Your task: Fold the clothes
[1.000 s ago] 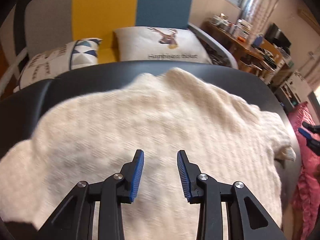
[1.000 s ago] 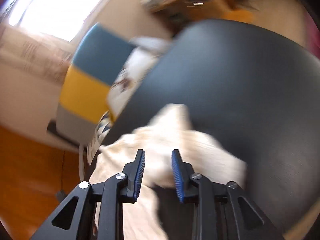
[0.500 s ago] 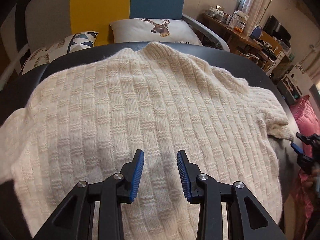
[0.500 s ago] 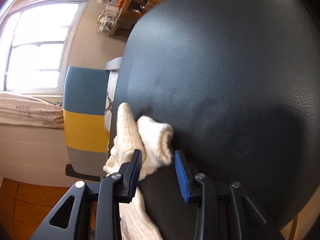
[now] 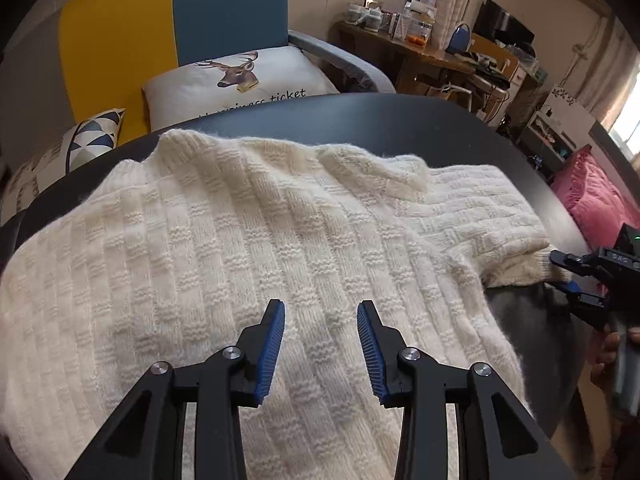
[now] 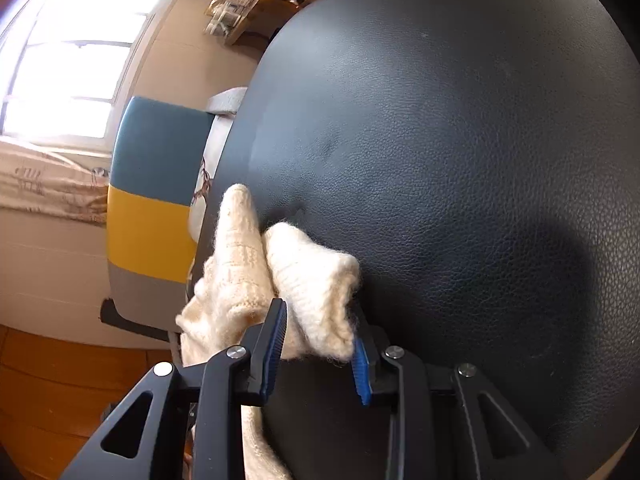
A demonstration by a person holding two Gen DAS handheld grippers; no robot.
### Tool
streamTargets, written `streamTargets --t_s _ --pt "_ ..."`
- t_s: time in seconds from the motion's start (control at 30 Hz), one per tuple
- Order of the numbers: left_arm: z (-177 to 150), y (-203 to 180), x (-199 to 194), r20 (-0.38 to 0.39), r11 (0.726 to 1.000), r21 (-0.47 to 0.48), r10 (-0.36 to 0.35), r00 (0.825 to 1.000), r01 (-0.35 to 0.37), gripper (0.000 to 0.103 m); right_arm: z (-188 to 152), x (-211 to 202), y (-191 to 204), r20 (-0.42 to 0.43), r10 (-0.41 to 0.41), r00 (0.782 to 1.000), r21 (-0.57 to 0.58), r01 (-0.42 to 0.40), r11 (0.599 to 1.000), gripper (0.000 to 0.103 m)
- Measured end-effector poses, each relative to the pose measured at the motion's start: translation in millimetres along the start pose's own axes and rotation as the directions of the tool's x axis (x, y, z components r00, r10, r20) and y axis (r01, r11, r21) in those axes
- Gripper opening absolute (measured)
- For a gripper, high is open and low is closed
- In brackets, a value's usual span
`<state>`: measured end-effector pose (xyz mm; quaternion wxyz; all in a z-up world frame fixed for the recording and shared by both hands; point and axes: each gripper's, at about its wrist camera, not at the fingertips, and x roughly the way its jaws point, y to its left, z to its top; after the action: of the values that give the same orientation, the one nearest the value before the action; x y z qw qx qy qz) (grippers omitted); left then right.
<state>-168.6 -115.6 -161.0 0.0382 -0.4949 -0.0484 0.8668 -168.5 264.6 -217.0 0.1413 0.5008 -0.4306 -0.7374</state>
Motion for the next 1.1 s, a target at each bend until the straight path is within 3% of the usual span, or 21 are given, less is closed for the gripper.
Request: streamTargets --t_s 0.07,0.23,0.27,0.3,0.33,0.47,0.73,0.83,0.97,1.0,1.1 --pt "0.2 0.2 14.4 -0.035 1.0 0.003 0.03 0.999 -0.03 0.039 1.5 -1.0 1.6 -0.011 -0.009 1.0 -0.012 0.009 1.0 0.03" --pt "-6.3 -3.7 22.7 -0.012 0.994 0.068 0.087 0.996 -0.086 0.04 6.8 2.2 1.0 -0.023 0.008 1.0 0.002 -0.008 1.0 0.03" --pt "-7.1 -5.8 23.2 -0.008 0.992 0.081 0.099 0.995 -0.098 0.04 7.0 2.4 4.5 -0.021 -0.013 1.0 -0.023 0.012 1.0 0.029" --pt "-6.9 -6.0 23.8 -0.008 0.992 0.083 0.101 0.995 -0.1 0.04 6.5 1.7 8.2 -0.008 -0.056 0.998 -0.05 0.056 0.997 0.015" --pt "-5.7 -4.1 24.2 -0.013 0.993 0.07 0.092 0.996 -0.091 0.04 5.8 0.6 11.9 0.009 -0.105 0.994 -0.075 0.106 0.992 0.008" --pt "-2.2 2.4 25.5 -0.025 0.998 0.034 0.059 0.998 -0.058 0.041 11.6 -10.7 25.9 0.088 -0.195 0.977 -0.142 0.206 0.968 0.007" --pt "-3.4 4.0 24.6 -0.026 0.997 0.05 0.066 0.997 -0.065 0.041 38.5 -45.9 63.9 0.206 -0.336 0.919 -0.321 0.387 0.864 0.007" --pt "-4.1 3.2 24.1 -0.025 0.996 0.055 0.072 0.997 -0.07 0.041 45.1 -53.1 76.4 0.28 -0.418 0.864 -0.379 0.5 0.779 0.007" --pt "-4.8 2.2 23.5 -0.025 0.995 0.06 0.077 0.997 -0.075 0.041 53.1 -48.7 86.3 0.376 -0.546 0.749 -0.43 0.663 0.613 0.007" --pt "-4.3 1.9 23.6 -0.026 0.995 0.062 0.077 0.997 -0.076 0.041 56.0 -48.0 85.0 0.388 -0.565 0.728 -0.429 0.685 0.588 0.007" --pt "-4.1 1.0 23.4 -0.03 0.995 0.067 0.08 0.996 -0.077 0.041 65.7 -54.3 71.5 0.396 -0.588 0.705 -0.398 0.709 0.582 0.007"
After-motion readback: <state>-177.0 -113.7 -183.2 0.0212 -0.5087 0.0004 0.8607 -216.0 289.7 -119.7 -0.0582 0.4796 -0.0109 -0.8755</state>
